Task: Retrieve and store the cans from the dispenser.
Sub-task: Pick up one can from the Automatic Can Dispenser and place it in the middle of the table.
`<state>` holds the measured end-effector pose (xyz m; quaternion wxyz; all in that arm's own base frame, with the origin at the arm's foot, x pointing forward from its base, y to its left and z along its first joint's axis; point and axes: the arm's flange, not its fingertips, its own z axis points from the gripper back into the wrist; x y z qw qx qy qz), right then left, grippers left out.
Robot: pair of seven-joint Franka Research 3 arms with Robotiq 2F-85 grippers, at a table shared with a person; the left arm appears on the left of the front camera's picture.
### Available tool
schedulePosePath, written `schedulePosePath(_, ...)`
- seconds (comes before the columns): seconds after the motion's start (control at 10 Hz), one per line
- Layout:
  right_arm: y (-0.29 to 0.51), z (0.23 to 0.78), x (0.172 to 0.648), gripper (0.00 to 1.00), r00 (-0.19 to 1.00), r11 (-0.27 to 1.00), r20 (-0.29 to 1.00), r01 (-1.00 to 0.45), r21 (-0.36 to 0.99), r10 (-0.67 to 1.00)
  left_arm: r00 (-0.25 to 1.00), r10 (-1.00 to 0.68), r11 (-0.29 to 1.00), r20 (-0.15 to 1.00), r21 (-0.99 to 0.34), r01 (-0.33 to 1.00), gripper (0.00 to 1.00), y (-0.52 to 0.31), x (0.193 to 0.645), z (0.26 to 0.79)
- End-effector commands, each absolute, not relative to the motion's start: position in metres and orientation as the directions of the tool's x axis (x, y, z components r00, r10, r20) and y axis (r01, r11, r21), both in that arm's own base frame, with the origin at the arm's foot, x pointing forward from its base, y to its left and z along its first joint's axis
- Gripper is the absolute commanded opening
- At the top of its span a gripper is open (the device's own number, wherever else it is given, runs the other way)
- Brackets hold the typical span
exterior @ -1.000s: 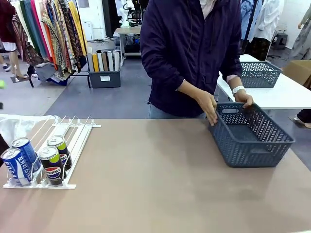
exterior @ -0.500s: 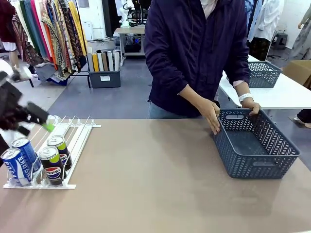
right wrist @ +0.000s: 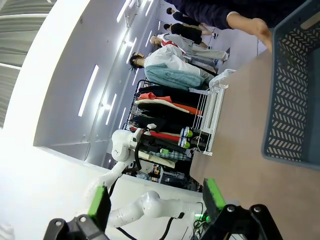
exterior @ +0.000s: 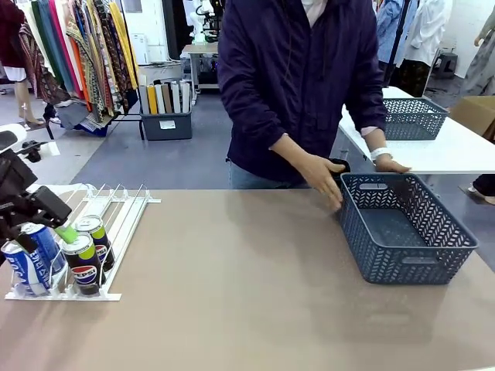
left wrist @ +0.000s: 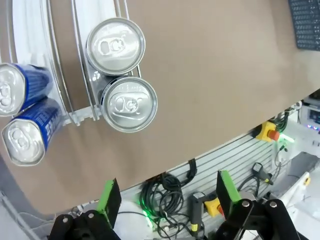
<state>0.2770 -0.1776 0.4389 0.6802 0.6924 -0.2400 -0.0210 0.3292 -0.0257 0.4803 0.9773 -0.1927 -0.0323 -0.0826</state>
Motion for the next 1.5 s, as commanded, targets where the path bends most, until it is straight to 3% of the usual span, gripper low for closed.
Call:
schedulePosePath(0.0, -0.179, 0.441, 0.275, 1.0, 0.885, 0.037, 0.302, -0.309, 0.95, -0.356, 0.982, -0.144, 0.917, 0.121, -0.358, 0.178, 1.0, -0.028, 0.331, 0.475)
schedulePosePath(0.2, -0.179, 0.441, 0.275, 1.0, 0.885, 0.037, 0.302, -0.309, 0.95, -0.356, 0.982, -0.153, 0.912, 0.108, -0.368, 0.183, 1.0, -0.028, 0.33, 0.48)
schedulePosePath(0.5, -0.179, 0.441, 0.275, 1.0, 0.885, 0.037, 0.302, -0.309, 0.95, -0.356, 0.995, -0.095, 0.976, -0.01, -0.198, 0.091, 1.0, -0.054, 0.346, 0.459)
schedulePosePath(1.1, -0.179, 0.441, 0.275, 1.0, 0.885, 0.037, 0.302, -0.309, 0.95, -0.356, 0.998, 0.024, 0.998, 0.059, -0.057, -0.02, 1.0, -0.071, 0.375, 0.432)
schedulePosePath(1.4, -0.179, 0.441, 0.275, 1.0, 0.885, 0.037, 0.302, -0.309, 0.95, -0.356, 0.994, -0.021, 0.999, 0.107, -0.034, 0.025, 1.0, -0.073, 0.382, 0.422)
